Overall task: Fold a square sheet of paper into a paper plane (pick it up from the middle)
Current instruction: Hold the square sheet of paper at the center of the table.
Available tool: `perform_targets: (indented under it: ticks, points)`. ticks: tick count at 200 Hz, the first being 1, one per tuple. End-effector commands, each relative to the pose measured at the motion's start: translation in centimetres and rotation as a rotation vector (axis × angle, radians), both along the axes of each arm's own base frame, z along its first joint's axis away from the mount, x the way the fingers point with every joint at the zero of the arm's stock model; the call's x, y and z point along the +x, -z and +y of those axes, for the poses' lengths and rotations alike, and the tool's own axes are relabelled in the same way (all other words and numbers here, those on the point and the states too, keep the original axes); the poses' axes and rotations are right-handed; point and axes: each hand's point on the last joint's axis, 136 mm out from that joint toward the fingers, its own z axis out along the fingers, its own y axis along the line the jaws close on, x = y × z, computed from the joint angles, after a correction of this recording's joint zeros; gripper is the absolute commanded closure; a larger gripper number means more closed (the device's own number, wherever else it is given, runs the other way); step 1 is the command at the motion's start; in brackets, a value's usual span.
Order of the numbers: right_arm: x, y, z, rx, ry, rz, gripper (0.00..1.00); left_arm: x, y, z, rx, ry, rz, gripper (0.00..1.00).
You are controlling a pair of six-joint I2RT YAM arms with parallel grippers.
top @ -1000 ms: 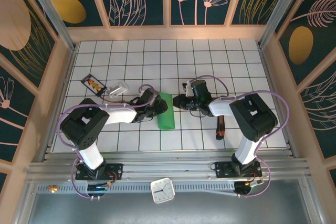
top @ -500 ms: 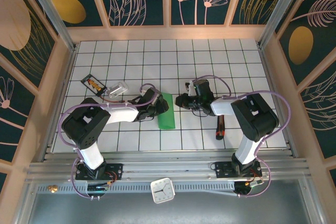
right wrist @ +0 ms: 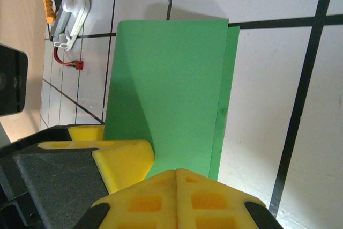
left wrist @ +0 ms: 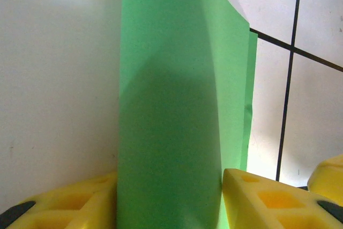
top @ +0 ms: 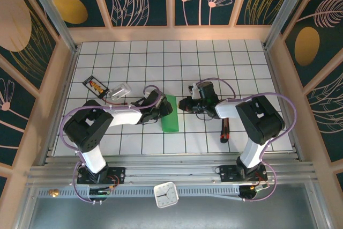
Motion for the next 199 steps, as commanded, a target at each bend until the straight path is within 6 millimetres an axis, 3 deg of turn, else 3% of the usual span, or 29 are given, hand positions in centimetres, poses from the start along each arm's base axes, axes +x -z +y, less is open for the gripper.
perform_targets:
  ticks: [1, 199]
  points:
    - [-0.8, 0.1, 0.1, 0.008, -0.024, 0.016, 0.93, -1.6, 5.3, 1.4, 0.105, 0.013, 0.096, 0.49]
    - [-1.0, 1.2, 1.1, -0.01, -0.055, 0.054, 0.96, -2.1, 6.6, 1.9, 0.176, 0.062, 0.112, 0.47]
